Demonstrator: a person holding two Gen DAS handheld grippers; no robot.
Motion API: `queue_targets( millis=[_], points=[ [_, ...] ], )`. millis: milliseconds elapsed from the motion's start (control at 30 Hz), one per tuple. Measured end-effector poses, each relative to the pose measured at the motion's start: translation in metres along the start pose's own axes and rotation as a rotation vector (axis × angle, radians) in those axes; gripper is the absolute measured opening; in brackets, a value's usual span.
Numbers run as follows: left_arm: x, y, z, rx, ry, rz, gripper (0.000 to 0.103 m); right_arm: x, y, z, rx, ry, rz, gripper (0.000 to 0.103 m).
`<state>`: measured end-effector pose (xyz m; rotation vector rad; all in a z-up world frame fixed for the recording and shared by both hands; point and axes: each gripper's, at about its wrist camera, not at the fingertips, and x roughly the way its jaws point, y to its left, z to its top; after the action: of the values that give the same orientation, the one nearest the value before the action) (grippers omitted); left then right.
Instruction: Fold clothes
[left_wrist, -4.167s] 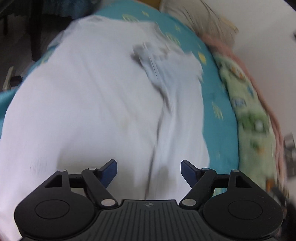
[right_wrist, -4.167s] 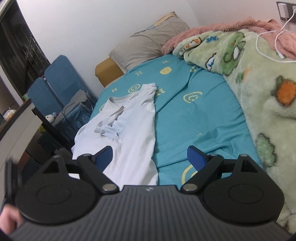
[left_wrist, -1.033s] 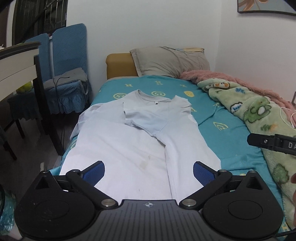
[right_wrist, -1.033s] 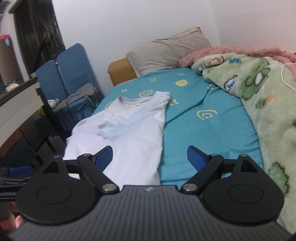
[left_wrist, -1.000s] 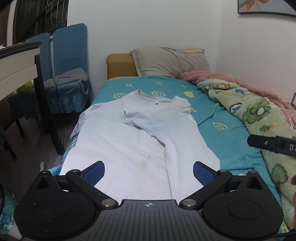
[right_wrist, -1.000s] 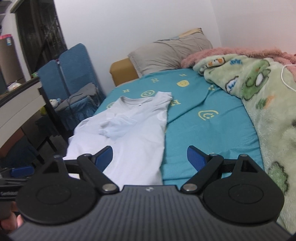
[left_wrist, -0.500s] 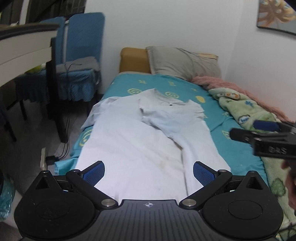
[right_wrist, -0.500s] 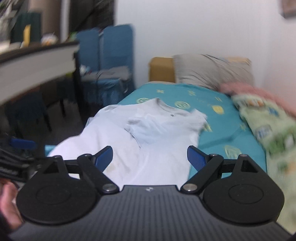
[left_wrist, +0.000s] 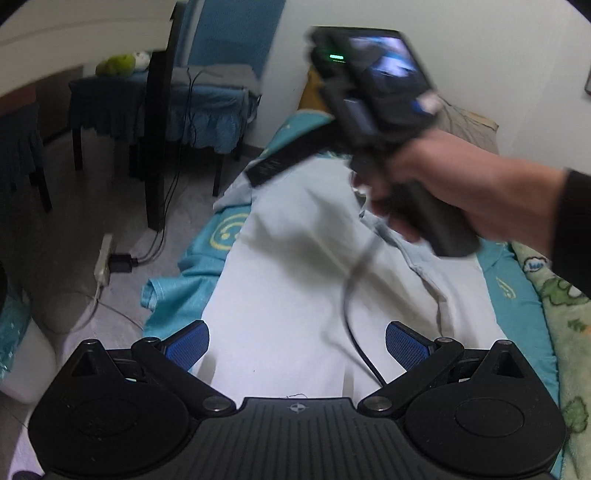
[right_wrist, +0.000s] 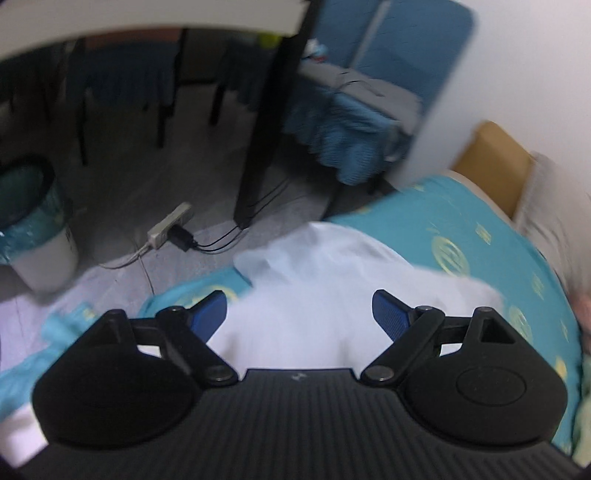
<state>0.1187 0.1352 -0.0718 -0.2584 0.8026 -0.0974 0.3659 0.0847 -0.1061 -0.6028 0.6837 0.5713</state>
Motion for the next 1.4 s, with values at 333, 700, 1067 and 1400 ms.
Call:
queue_targets(
  millis=[333,700,1067,1400],
  points=[
    [0.033,0.03,-0.001,-0.161,0.096,0.025,0.103,0.123,0.048,0.027,-0.222,0.129,0.009,0.07],
    [0.022,0.035,0.004,-0.251,0.001,0.031,0.103,0.07,0.038,0.021,-0.156,-0.125,-0.188,0.008],
    [0.006,0.006,0.006,-0.166,-0.125,-0.05,0.103,-0.058,-0.088,-0.059,0.439,-0.3,-0.559,0.007],
    [0.024,-0.022,0.002,-0.064,-0.089,-0.056,0.103,-0.094,-0.153,-0.23,0.825,-0.085,-0.46,0.012]
  ],
)
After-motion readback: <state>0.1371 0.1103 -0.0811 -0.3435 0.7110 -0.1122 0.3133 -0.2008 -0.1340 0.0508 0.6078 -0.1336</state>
